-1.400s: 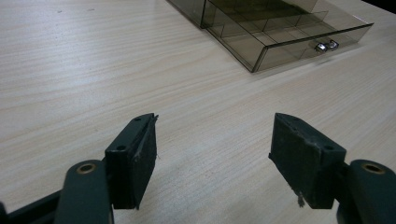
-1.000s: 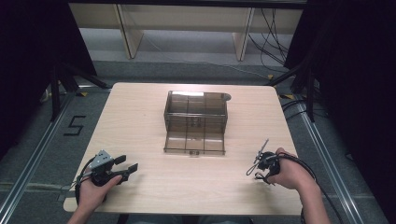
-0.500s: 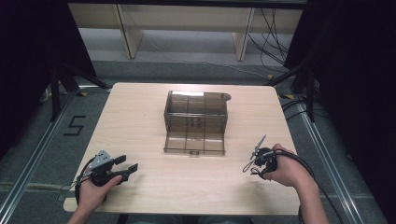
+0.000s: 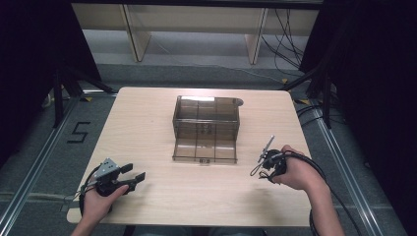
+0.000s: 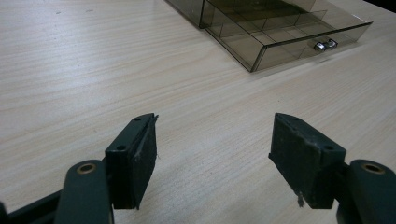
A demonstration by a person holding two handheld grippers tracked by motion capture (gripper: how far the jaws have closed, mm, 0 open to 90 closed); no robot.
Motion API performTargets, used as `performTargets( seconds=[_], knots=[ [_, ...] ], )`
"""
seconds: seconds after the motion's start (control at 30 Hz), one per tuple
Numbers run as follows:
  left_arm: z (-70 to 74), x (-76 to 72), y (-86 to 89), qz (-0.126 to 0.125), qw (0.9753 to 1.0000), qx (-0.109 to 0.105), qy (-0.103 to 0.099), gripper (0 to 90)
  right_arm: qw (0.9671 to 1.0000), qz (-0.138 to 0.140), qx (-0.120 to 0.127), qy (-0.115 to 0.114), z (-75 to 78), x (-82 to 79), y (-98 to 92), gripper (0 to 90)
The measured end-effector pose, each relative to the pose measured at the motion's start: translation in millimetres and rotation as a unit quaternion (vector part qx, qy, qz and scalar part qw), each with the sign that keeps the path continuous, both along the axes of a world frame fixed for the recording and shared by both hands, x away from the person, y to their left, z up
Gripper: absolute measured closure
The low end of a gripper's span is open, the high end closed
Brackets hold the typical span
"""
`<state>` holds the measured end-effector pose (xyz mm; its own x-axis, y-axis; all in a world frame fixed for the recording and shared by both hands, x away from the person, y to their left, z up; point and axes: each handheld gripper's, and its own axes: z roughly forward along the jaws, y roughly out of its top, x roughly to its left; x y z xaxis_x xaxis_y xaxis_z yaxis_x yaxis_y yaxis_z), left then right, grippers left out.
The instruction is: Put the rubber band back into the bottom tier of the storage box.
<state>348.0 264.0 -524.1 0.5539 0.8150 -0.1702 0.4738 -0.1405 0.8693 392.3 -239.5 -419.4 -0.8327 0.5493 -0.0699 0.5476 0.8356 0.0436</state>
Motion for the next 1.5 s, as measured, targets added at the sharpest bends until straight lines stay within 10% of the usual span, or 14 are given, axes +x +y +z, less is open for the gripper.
performTargets(
  seconds=[1.5],
  knots=[
    [-0.7, 0.7, 0.4, -0.005, 1.0000, -0.007, -0.002, 31.3, 0.9986, 0.051, 0.003, -0.013, 9.7, 26.3, 34.5, 86.5]
  ],
)
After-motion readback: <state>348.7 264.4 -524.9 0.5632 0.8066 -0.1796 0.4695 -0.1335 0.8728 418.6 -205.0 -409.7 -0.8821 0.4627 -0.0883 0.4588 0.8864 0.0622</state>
